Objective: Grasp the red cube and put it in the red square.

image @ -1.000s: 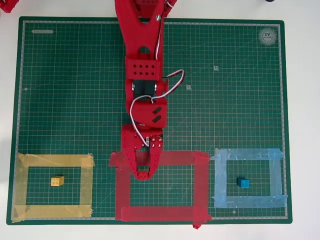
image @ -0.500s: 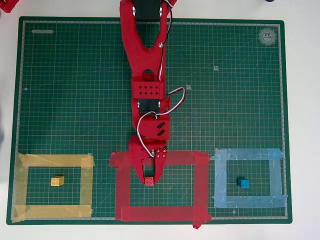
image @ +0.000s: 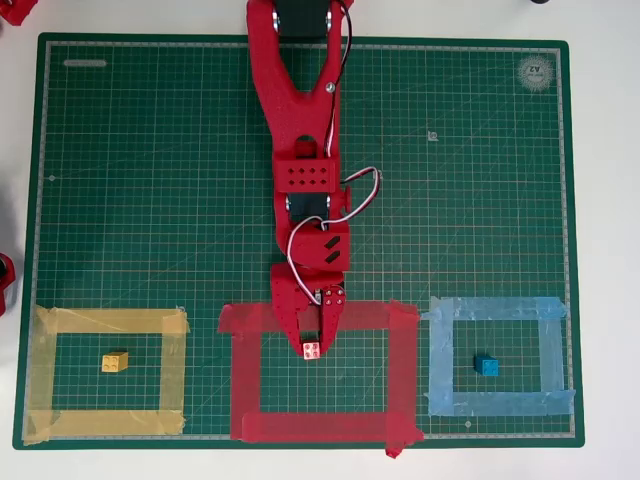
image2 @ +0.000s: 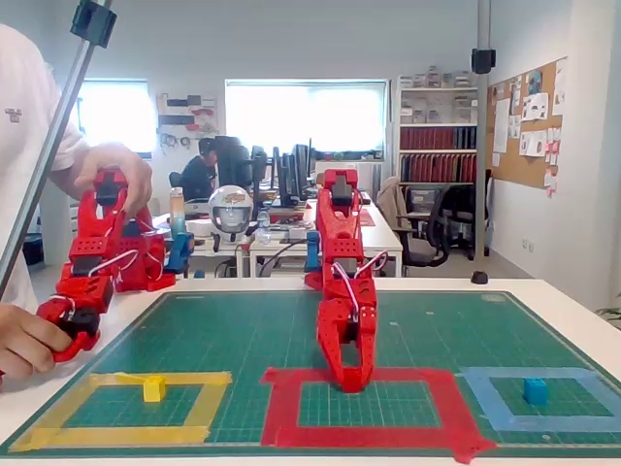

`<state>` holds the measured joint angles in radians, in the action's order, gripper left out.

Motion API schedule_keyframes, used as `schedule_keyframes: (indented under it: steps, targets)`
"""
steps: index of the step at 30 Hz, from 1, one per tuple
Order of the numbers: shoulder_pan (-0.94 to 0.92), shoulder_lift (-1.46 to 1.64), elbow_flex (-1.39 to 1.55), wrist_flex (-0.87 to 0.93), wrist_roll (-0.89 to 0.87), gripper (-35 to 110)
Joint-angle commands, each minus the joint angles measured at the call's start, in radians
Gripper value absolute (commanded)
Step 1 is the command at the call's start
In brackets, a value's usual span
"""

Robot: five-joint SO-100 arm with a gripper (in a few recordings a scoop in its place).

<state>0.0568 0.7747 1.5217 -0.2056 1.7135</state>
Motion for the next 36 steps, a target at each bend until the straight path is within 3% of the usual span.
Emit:
schedule_keyframes:
  steps: [1, 6, 26, 36]
  targets:
    - [0.04, 0.031, 0.012, 0.005, 0.014, -1]
    - [0.028, 0.028, 0.005, 0.0, 0.014, 8]
    - [0.029, 0.138, 0.031, 0.003, -0.032, 18]
    - [0.025, 0.607, 0.253, 0.006, -0.129, 18]
